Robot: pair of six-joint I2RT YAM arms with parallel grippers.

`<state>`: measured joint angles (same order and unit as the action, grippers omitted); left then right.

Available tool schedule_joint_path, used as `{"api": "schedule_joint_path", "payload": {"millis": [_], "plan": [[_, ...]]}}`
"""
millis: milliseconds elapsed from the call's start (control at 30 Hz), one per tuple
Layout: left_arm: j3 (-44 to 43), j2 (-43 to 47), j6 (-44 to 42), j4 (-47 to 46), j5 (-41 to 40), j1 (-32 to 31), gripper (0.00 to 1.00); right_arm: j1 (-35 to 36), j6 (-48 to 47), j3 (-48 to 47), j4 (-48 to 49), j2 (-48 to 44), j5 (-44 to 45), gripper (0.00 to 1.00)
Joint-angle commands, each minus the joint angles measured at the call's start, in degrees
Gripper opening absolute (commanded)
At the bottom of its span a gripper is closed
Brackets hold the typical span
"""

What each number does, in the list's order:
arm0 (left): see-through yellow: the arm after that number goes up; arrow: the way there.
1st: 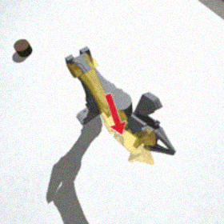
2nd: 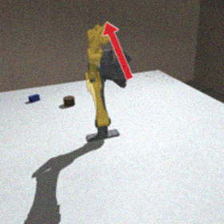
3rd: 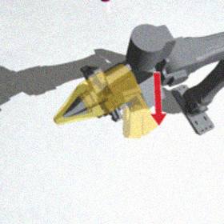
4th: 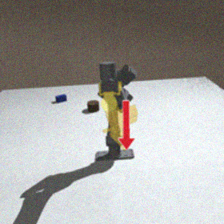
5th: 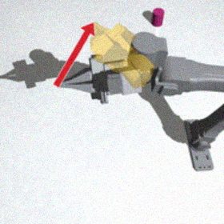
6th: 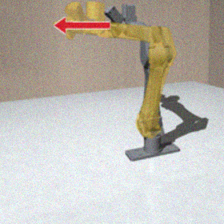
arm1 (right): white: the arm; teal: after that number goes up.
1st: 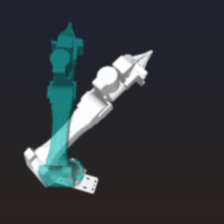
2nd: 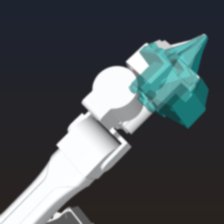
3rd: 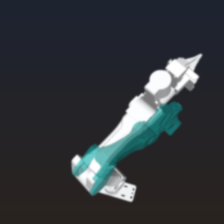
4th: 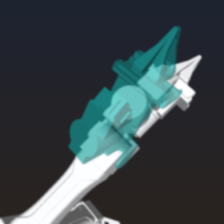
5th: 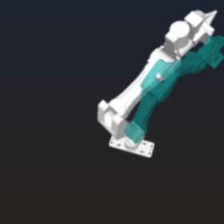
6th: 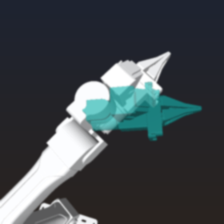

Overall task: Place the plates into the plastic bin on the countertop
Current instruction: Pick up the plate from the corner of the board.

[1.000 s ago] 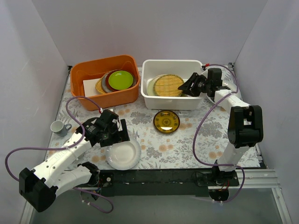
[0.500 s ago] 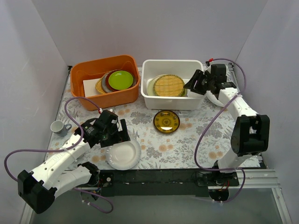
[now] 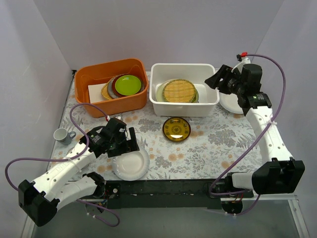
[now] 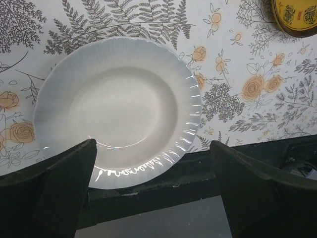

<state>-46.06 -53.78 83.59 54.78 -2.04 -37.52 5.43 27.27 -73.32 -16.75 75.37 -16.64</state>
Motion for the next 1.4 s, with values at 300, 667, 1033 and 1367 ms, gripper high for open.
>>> {"api": "schedule_joint_path", "payload": {"millis": [300,667,1033,1367], "plan": [[0.4,1.8,0.7,-2.0,1.5,-0.6,0.98,-11.4,4.5,7.9,1.5,-9.0,-5.2,0.72],[1.0,2.1,0.3,-2.8,1.7,-0.7,0.98,-20.5,8.6,16.8,5.6,-11.4,-7.8,0.78],[2.3,1.9,-0.6,-4.9,2.0,-0.6,0.98,-28.8,15.4,31.2,13.7,-10.3,-10.3,0.97],[5.0,2.8,0.3,-7.3,5.1,-0.8,0.98,-31.8,21.2,41.2,24.7,-7.6,-8.9,0.98]]}}
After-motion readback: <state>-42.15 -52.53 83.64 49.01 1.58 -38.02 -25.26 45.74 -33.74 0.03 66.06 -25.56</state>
